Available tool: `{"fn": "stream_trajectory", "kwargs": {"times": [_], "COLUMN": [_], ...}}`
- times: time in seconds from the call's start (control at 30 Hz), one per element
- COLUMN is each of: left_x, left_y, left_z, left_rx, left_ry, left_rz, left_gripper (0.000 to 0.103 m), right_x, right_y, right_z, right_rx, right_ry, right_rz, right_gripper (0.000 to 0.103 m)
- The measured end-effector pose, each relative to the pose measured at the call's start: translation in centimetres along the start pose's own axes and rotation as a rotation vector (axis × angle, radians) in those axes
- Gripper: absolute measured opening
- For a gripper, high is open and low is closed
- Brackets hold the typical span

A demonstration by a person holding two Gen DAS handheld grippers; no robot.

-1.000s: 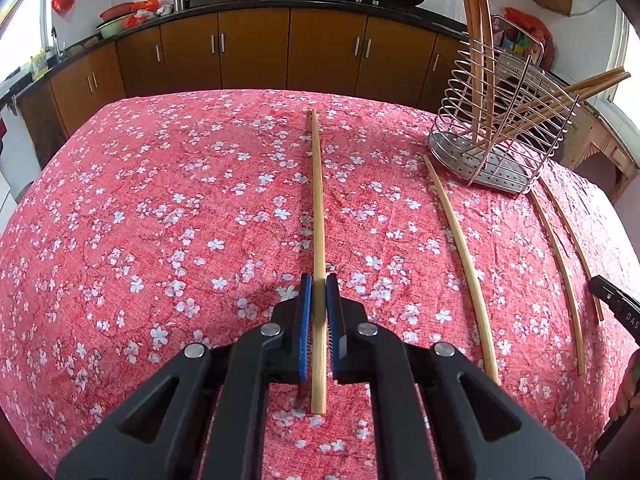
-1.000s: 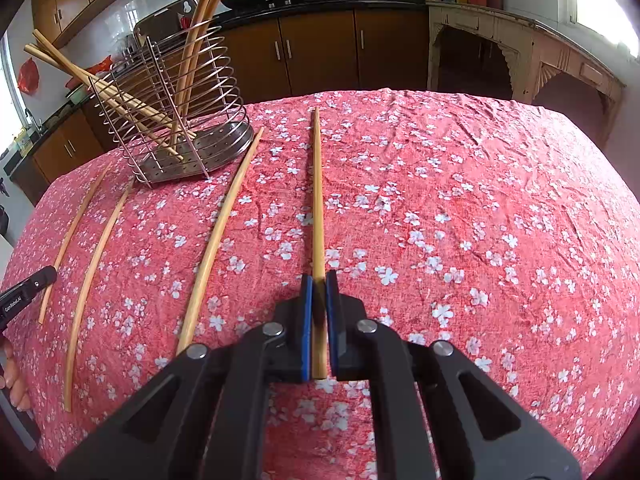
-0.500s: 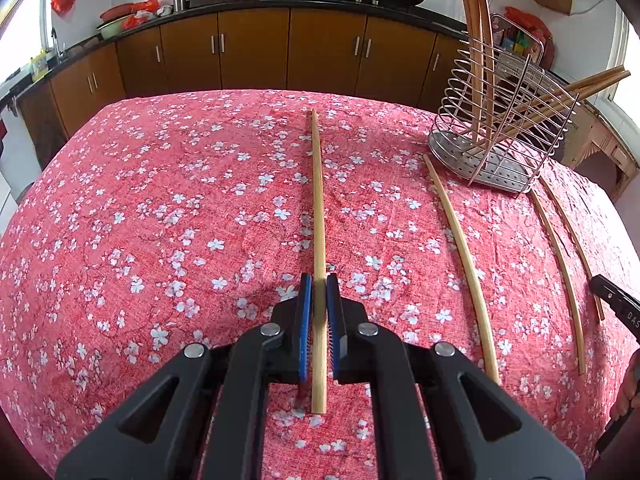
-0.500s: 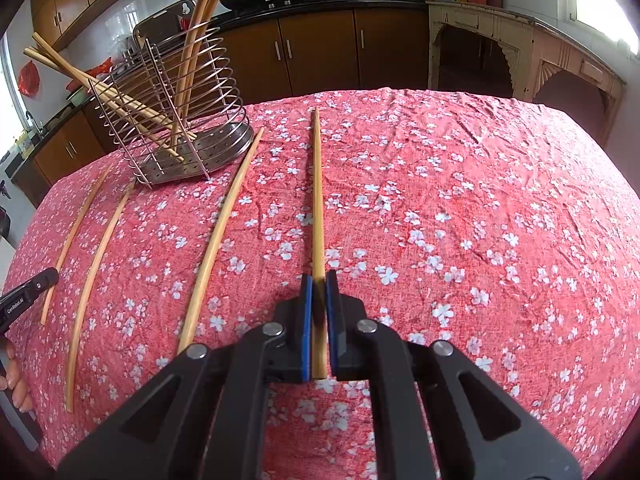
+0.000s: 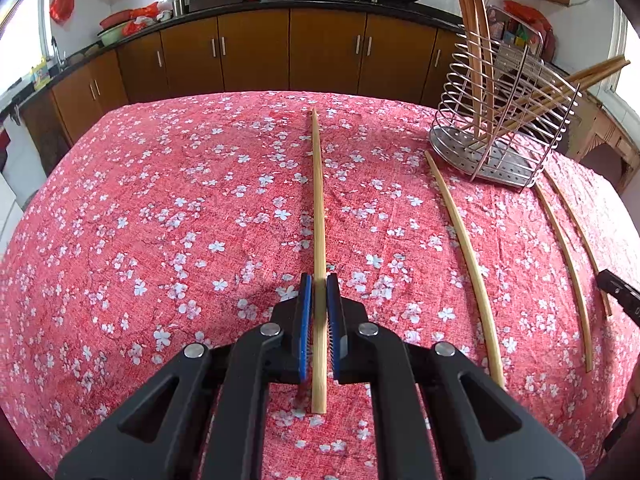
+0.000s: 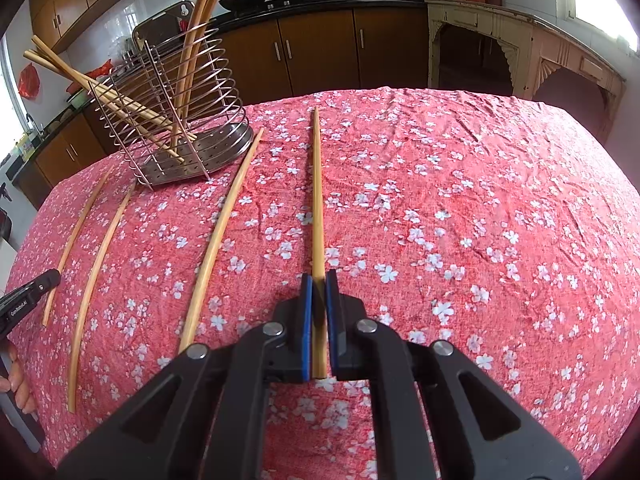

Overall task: Organize utensils
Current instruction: 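Lift both held chopsticks upright above the wire holder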

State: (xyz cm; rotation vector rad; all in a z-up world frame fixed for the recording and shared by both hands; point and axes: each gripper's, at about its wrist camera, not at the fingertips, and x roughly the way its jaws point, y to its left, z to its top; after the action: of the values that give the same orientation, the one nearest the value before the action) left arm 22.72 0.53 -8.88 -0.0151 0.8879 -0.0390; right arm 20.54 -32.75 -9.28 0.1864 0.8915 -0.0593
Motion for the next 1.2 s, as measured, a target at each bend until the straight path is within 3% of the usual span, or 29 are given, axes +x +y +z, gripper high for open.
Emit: {"fn": "stream_trajectory", "kwargs": {"times": [0.17, 0.33, 0.67, 0.8, 0.93, 1.2], "left_x": [-0.7, -3.6, -11.5, -13.4, -15.0, -15.5], "left_y": [-0.3, -0.1, 0.8, 1.3, 1.5, 1.9], "left_z": [-0.7, -1.4, 1.0, 2.4, 3.5, 4.6], "left_rx": [0.012, 0.029, 0.001, -0.009, -0.026, -0.054], "left_ry": [0.005, -0.041, -0.270, -0.339, -0.387, -0.406], "left_rz": [0.004, -0.026, -0.086, -0.109, -0.124, -0.135], "left_gripper": [0.006, 0.006, 0.006, 0.006, 0.006, 0.006], "right_x": [-1.2, -4.9, -13.8, -15.9, -17.4, -18.4], "right_y": [-0.6, -0.6, 1.1, 1.7, 1.5, 1.8], "right_z": [-0.9, -1.1, 1.8, 3.3, 4.1, 5.2], "right_rx": [0.024, 0.003, -0.056, -0.058, -0.048, -0.052], "right_ry": [-0.011, -0.094, -0.354, -0.421, -0.462, -0.495], "right_rz": [0.013, 0.009, 0.041, 0.068, 0.087, 0.097], "right_gripper": [0.008, 0.008, 0.008, 0.008, 0.008, 0.008]}}
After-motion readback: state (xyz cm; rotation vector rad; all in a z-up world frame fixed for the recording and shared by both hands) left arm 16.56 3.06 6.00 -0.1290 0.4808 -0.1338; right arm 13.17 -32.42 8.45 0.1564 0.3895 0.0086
